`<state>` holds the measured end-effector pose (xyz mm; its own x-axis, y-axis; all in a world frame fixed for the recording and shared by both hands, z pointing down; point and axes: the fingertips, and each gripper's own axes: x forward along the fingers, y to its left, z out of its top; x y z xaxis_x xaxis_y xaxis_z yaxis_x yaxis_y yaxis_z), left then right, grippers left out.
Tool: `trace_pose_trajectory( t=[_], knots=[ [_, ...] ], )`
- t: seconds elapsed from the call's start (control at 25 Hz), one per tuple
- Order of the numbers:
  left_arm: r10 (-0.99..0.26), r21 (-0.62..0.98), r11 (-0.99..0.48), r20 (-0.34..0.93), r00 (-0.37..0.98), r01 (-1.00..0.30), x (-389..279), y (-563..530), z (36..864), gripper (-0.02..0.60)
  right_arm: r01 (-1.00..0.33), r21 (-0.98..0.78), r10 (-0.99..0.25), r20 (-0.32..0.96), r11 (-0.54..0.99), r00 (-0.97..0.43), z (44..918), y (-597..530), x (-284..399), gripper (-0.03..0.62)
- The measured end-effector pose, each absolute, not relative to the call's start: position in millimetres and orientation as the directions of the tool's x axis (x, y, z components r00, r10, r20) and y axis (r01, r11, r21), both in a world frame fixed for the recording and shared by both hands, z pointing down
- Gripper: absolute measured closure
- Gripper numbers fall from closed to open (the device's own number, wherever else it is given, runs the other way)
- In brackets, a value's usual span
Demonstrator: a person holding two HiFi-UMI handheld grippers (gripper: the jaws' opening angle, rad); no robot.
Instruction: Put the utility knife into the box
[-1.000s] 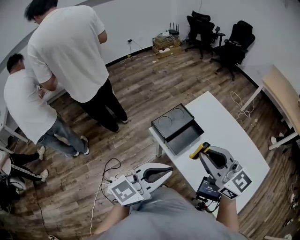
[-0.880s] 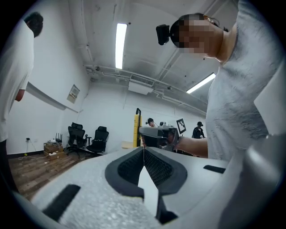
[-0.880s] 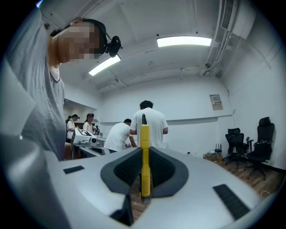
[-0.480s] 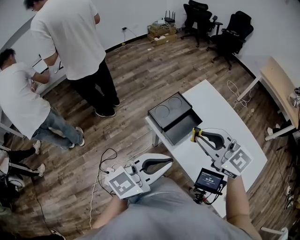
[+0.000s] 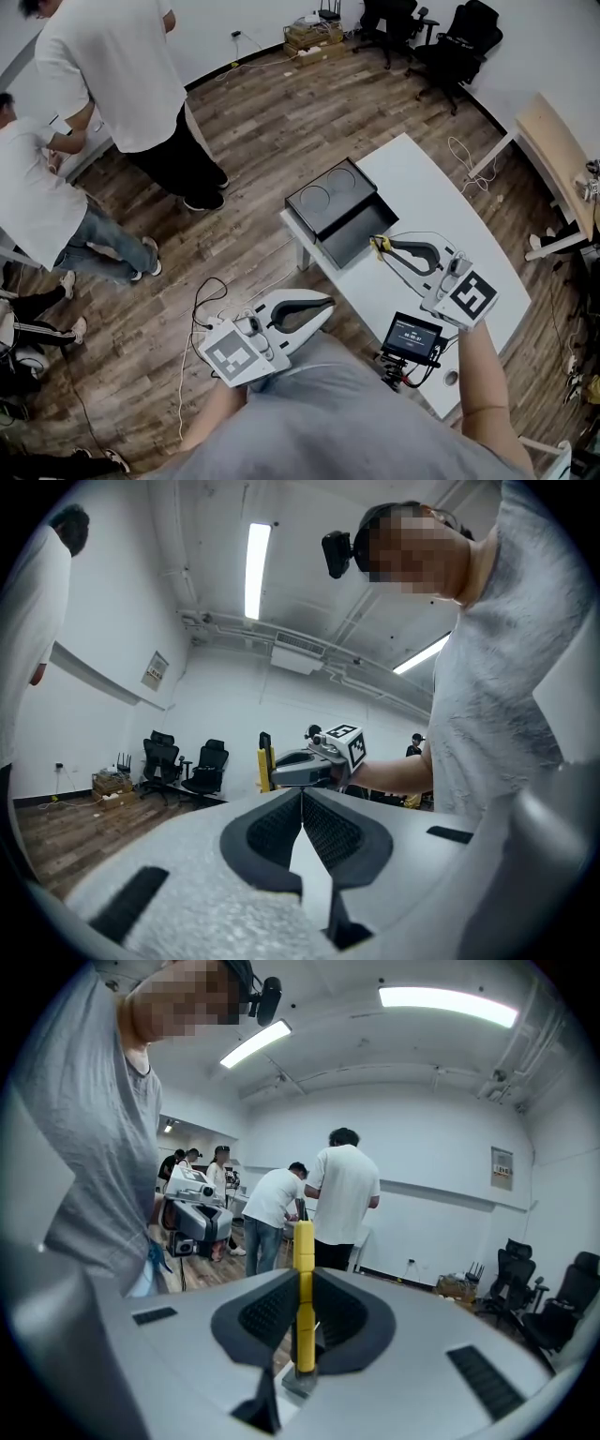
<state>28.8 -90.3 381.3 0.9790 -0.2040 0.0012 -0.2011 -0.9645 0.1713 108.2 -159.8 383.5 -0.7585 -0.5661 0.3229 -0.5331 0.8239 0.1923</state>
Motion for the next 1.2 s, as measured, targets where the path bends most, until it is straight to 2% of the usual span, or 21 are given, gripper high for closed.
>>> trace_pose_trajectory(
  t=[0.56, 0.96, 1.2],
  knots=[
    [-0.212, 0.193, -0.959, 0.007, 0.977, -0.209, 37.4, -99.9, 386.7, 0.563, -0.441, 0.267, -0.516, 0.478, 0.857, -0.711, 419.9, -186.4, 114.4, 0.544],
    [-0.231, 0.198, -0.953, 0.006, 0.973, -0.228, 34.2, -107.7, 390.2, 0.563, -0.405, 0.298, -0.503, 0.526, 0.864, -0.686, 448.5, -207.1, 115.8, 0.545],
    [-0.226, 0.195, -0.955, 0.012, 0.974, -0.224, 33.5, -106.6, 392.7, 0.563, -0.372, 0.337, -0.502, 0.596, 0.865, -0.626, 474.1, -211.2, 122.9, 0.545]
  ],
)
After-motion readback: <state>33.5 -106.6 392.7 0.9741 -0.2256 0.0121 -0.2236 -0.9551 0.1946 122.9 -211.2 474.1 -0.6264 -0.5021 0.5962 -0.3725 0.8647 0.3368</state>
